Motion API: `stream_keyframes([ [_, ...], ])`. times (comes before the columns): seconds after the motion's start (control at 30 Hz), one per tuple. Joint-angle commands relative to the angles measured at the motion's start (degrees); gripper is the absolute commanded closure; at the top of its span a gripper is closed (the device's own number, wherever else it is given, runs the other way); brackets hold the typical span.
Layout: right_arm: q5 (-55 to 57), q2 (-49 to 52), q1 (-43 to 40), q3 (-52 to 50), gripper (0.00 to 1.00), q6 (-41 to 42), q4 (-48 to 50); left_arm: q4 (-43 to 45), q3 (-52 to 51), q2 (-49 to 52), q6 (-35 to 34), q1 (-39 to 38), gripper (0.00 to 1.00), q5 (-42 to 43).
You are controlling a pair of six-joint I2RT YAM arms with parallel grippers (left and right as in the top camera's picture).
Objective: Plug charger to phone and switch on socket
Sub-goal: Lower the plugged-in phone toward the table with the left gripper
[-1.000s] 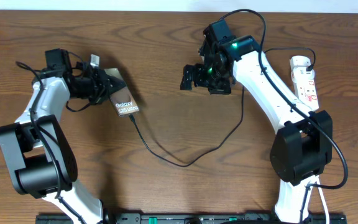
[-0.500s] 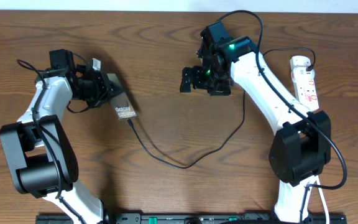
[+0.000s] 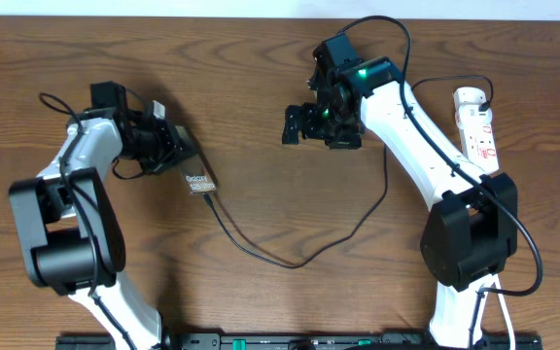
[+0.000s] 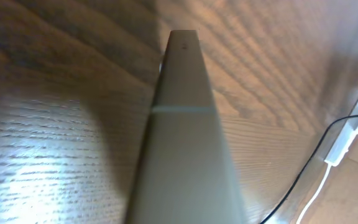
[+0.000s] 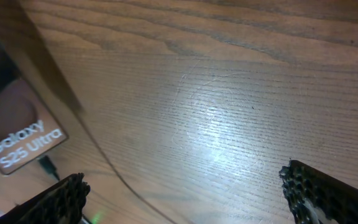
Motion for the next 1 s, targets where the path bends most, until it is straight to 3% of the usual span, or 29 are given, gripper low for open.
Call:
stream_keyframes([
  [0.0, 0.33, 0.07, 0.46, 1.18, 0.01, -0.59, -0.04, 0.02, 0.13, 1.36, 1.01, -0.35, 0.93, 0.13],
  [0.97, 0.50, 0.07, 0.46, 1.18, 0.01, -0.59, 0.17, -0.26, -0.09, 2.69, 1.01, -0.35, 0.93, -2.45],
])
